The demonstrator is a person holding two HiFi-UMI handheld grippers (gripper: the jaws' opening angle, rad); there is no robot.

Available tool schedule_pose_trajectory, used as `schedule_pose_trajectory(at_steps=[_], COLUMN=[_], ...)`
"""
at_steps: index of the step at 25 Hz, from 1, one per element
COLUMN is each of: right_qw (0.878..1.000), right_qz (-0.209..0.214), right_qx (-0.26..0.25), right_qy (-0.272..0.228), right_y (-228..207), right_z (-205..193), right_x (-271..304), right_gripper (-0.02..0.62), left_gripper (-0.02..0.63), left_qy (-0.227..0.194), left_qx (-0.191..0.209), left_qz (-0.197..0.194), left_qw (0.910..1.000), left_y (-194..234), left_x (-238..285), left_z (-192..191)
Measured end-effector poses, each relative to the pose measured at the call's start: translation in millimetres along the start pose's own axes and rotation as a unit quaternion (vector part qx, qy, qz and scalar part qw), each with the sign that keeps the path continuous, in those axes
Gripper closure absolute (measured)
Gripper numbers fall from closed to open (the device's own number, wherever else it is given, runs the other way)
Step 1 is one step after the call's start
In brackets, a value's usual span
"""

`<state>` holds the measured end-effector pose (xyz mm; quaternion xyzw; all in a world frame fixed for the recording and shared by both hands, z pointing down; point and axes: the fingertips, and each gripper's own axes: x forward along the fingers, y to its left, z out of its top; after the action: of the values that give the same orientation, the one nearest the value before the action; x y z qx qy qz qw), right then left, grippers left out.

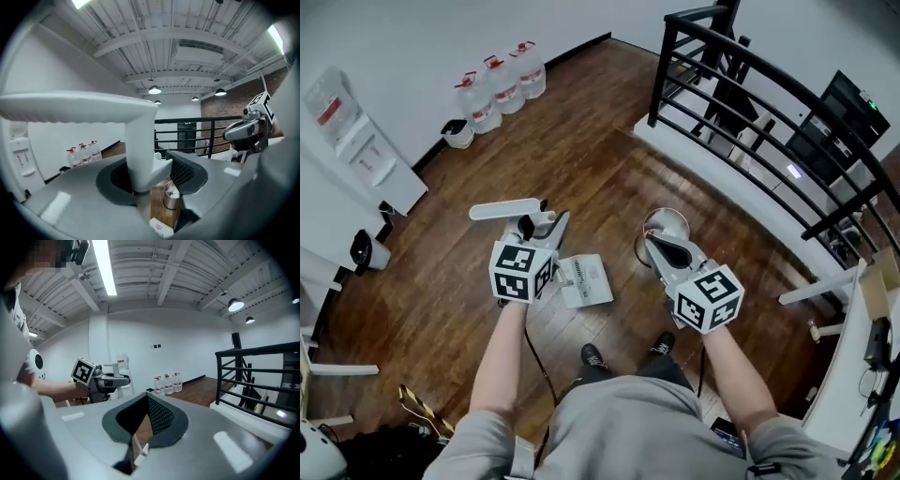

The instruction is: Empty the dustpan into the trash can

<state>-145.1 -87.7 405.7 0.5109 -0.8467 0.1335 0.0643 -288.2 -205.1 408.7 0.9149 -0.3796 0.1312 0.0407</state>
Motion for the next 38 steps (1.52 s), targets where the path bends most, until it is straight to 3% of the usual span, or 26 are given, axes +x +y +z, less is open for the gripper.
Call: schedule_pose_trajectory(at_steps=[13, 22, 28, 38], right_qw=[0.999, 0.999, 0.998, 0.994], right_qz=[-0.008, -0.02, -0.051, -0.105], right_qx=[0.007, 0.027, 0.018, 0.016], right_qy=[-0.035, -0.04, -0.041, -0.039], right_y=[-144, -213, -243, -271], right_z=[21, 27, 44, 49], right_x=[-98, -118, -116, -118], right_gripper=[0.595, 0.595, 0.595, 0.595], left_gripper=[0.413, 0.414, 0.417, 0.419], left_qy=[-0.04, -0.084, -0.119, -0.13], left_qx=[0.068, 0.08, 0.082, 0.052], left_qz=[0.023, 0.032, -0.003, -0.077], left_qw=[0.9966, 0.9928, 0.9896, 0.9872], left_y=[-98, -111, -124, -148], left_x=[101, 149, 175, 222], left_z=[104, 195, 243, 246])
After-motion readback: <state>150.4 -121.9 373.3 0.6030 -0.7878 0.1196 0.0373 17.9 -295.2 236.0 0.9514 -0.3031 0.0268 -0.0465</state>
